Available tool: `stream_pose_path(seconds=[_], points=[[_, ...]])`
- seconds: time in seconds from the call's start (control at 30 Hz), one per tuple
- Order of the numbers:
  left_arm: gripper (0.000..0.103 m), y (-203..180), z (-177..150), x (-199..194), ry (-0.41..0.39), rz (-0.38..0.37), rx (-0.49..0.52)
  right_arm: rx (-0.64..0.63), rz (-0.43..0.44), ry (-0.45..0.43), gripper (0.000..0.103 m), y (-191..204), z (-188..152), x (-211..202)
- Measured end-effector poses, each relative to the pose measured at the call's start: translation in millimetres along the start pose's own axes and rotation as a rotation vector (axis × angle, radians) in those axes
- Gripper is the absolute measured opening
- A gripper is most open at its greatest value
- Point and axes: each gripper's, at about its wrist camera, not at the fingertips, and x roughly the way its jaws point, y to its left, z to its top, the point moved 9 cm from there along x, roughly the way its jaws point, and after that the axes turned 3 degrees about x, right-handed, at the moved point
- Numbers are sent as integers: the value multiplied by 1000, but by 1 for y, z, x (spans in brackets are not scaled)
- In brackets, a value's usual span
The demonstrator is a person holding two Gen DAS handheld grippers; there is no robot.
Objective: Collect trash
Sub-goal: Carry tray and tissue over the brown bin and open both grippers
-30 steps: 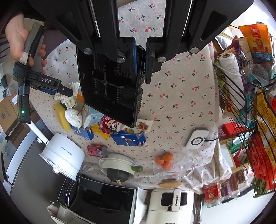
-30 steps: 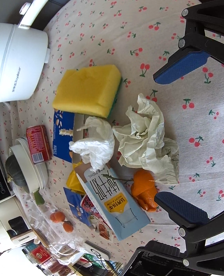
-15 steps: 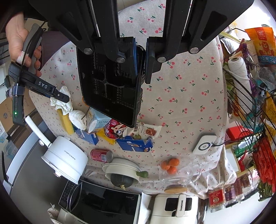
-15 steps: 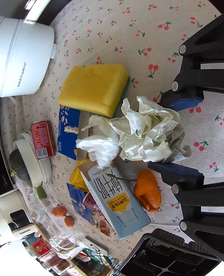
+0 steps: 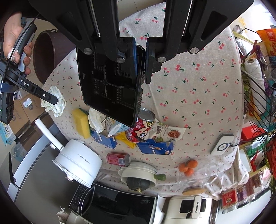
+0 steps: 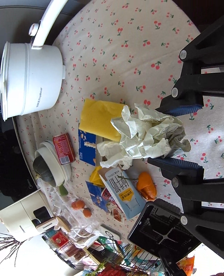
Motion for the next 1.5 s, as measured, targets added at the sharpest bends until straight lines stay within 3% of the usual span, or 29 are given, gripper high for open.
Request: stream_pose_path(seconds=[0.17,0.37,0.63,1.03,1.27,1.5], points=[[7,-19,2,1,0,-27,17,17,8,-10,38,-7,2,-16],[7,-60,2,9,14,-62,78,7,-41,-21,38,-36,-3,-42],[7,-159,-7,20,35,-174,188,86,-109,-42,38,-110,-24,-93],[8,-291,-61,46,88,-288,374,216,-200,-17,38,-214,-86,-141],[8,-329,-80,71,111,-320,433,239,-238,21,39,-247,-115,-147],[9,-337,-86,87,112,-307,472,259,-250,26,39,-268,-127,-157]])
